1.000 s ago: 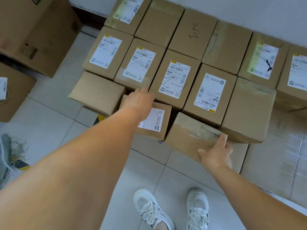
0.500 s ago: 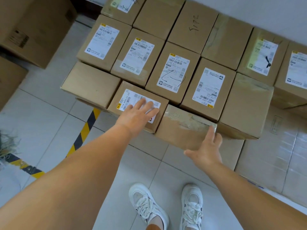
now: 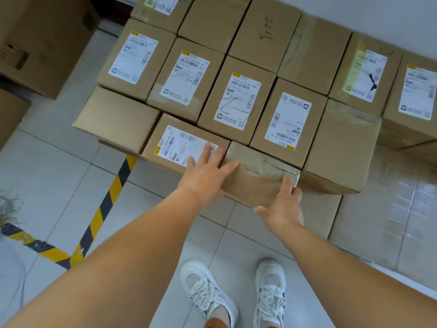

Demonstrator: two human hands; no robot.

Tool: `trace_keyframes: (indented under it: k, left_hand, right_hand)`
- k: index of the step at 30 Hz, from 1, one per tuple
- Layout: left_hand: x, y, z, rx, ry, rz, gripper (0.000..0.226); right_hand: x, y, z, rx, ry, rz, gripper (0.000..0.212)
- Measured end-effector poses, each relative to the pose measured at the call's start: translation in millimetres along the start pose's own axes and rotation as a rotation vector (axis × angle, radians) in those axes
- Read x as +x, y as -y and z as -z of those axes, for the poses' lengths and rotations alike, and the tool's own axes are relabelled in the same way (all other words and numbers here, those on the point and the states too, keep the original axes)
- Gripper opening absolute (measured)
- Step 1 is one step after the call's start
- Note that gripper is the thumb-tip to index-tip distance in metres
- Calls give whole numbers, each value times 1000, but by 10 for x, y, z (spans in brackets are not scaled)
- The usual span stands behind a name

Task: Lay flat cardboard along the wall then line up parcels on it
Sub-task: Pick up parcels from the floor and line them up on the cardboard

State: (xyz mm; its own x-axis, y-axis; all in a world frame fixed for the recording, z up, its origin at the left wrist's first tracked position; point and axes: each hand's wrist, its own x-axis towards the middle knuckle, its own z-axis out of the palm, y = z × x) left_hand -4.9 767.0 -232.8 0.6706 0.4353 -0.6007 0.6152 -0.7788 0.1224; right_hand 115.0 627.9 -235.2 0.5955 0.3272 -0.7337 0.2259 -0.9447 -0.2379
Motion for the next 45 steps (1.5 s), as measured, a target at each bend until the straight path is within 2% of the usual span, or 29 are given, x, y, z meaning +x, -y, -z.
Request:
trace_keyframes:
  k: [3, 8, 12, 20, 24, 31, 38, 45]
  left_hand:
    - [-21, -86, 9, -31, 17, 52, 72]
    - [-160, -300, 222, -222, 35, 157, 73]
    - [-418, -727, 492, -440, -78, 252, 68]
    - [-916, -1612, 1455, -770, -351, 307, 67]
    - [-1193, -1985, 1952, -722, -396, 230, 63]
    - [-1579, -2504, 2518, -579, -349, 108, 67]
    - [-1990, -3252, 2866, -440, -330, -192, 67]
    - [-2399, -4266, 2949, -355, -282, -502, 67]
  right_hand:
    - [14, -1, 74, 10, 59, 11, 100]
    - [-95, -72, 321, 42, 103, 100, 99]
    - [-311, -151, 692, 96, -2, 202, 92]
    - [-981, -240, 1874, 176, -202, 289, 81]
    - [-1374, -370, 2374, 283, -261, 277, 81]
    - [-2093, -797, 3023, 400, -379, 134, 79]
    - [-2831, -1440, 3423, 486, -541, -60, 77]
    - [-3539, -2273, 3579, 633, -710, -239, 78]
